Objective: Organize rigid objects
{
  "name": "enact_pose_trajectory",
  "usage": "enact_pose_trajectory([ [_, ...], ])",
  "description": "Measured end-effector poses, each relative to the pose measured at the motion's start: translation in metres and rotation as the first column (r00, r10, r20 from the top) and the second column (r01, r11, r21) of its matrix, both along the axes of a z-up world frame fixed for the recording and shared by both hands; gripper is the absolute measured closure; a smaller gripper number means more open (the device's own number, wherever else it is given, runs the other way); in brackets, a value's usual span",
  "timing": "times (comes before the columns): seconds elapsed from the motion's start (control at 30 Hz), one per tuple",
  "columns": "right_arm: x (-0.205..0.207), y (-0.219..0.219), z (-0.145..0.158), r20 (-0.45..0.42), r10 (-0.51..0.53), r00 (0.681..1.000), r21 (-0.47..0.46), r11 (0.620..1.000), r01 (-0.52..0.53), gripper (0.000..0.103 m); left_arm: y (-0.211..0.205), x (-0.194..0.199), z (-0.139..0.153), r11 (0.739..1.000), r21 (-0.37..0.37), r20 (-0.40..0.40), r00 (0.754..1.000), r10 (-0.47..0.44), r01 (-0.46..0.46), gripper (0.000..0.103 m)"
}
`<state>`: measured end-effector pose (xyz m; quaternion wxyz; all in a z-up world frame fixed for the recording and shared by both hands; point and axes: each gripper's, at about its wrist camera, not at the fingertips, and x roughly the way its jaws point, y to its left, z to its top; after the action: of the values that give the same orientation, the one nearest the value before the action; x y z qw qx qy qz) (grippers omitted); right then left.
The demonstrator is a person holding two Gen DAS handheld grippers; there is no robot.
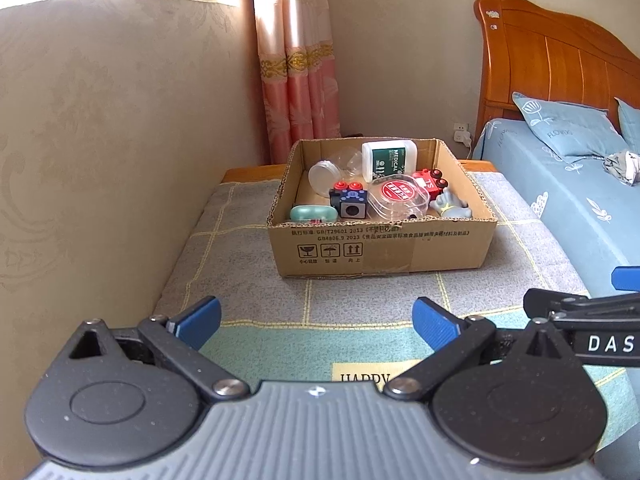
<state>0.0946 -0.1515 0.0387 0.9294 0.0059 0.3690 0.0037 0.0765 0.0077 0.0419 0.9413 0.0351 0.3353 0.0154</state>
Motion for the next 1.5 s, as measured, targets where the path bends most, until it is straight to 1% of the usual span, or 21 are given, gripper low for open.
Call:
enact_pose_trajectory([
  [0.57,-0.0020,0.0032,0.0046,0.013,0.004,1.000,-0.003,1.000,-0.004,0.000,0.0013,-0.0055,0.0036,1.000,0.008,0.008,1.000,0.004,-0.005,0.002],
  [1.5,-0.0010,0.0027,0.0061,0.014,-0.001,1.000,-0.007,1.000,0.001,0.000,0.0003,-0.0031,0.0055,1.000,0.026,0.012,1.000,0.013,-0.013,0.002],
])
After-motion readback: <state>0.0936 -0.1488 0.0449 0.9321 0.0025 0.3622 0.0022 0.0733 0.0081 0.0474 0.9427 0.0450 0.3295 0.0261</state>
